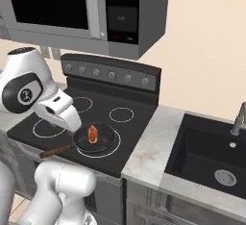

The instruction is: Place the cold items (broccoli and mushroom) from the fridge in one tupperware on the dining counter. Place the warm items (hot dog and kebab skewer) in the stove area in another tupperware.

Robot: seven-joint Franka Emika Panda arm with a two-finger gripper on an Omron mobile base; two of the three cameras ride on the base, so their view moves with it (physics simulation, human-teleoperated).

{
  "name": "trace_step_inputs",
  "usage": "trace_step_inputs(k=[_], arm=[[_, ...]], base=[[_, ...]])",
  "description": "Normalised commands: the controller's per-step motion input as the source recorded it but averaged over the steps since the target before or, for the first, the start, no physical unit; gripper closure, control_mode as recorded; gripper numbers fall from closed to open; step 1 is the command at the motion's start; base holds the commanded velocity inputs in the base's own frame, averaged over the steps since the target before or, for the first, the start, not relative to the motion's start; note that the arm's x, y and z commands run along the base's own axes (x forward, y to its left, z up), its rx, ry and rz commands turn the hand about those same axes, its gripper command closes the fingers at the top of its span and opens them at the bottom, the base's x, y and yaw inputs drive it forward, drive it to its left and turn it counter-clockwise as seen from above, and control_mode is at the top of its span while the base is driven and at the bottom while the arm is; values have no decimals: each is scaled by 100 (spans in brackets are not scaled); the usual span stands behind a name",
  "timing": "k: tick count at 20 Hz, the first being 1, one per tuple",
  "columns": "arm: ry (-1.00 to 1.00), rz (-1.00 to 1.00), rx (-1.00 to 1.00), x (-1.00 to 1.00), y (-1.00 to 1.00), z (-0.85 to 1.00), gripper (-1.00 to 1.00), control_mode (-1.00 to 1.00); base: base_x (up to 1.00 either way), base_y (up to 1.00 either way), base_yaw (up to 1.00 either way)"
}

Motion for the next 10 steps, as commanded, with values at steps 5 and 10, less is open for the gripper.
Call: trace_step_inputs(k=[5,10], arm=[[0,53,0,35,-3,-58,-100,-100],[0,52,0,43,4,-52,-100,-100]], base=[[0,0,0],[0,0,0]])
